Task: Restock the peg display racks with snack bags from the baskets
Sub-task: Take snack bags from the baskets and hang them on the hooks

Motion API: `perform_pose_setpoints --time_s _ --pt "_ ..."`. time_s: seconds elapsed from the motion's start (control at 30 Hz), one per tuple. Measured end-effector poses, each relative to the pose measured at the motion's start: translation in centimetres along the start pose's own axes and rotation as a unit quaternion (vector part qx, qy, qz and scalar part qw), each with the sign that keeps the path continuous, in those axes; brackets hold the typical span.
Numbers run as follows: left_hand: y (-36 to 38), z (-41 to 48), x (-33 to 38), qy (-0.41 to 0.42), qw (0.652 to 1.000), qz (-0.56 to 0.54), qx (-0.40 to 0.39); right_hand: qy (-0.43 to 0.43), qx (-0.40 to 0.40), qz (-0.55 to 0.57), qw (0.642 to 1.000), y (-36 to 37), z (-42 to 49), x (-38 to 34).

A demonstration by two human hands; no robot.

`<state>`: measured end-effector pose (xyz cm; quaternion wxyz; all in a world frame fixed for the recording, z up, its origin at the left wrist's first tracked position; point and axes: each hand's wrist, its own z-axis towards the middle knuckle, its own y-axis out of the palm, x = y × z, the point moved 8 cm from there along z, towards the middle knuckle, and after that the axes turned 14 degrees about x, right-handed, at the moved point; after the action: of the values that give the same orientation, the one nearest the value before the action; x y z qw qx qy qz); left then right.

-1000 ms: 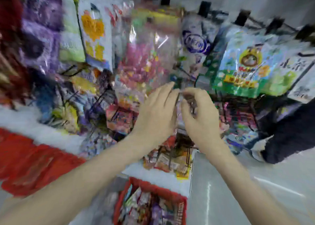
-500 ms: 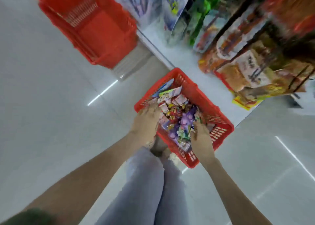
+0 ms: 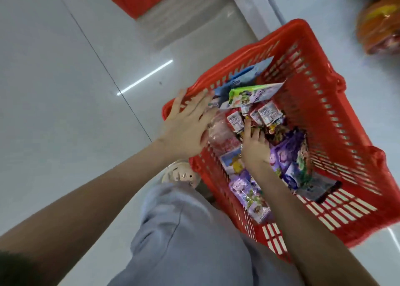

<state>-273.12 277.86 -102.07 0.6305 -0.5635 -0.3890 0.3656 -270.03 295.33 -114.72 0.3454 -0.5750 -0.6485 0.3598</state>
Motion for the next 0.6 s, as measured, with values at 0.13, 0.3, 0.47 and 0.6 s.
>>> perform_pose_setpoints --time_s 0.13,0.3,0.47,0.6 --pt "-1.6 0.5 0.5 0.024 0.999 0.012 -0.030 -0.021 0.022 -0.026 0.999 -7.0 -0.4 1.5" --pt "-11.9 3.9 2.6 0.006 0.997 -0.075 -0.025 -0.098 0.053 0.002 0.994 -22.8 -6.7 -0.2" --pt "-27.0 7.9 3.3 -0.089 0.968 -0.166 -0.167 -0.126 0.164 0.169 0.964 -41.4 -14.2 -1.5" --pt "-41.1 9.5 1.8 -0.201 0.908 -0.325 -0.171 -0.044 0.137 0.362 0.921 -54.7 -18.9 0.5"
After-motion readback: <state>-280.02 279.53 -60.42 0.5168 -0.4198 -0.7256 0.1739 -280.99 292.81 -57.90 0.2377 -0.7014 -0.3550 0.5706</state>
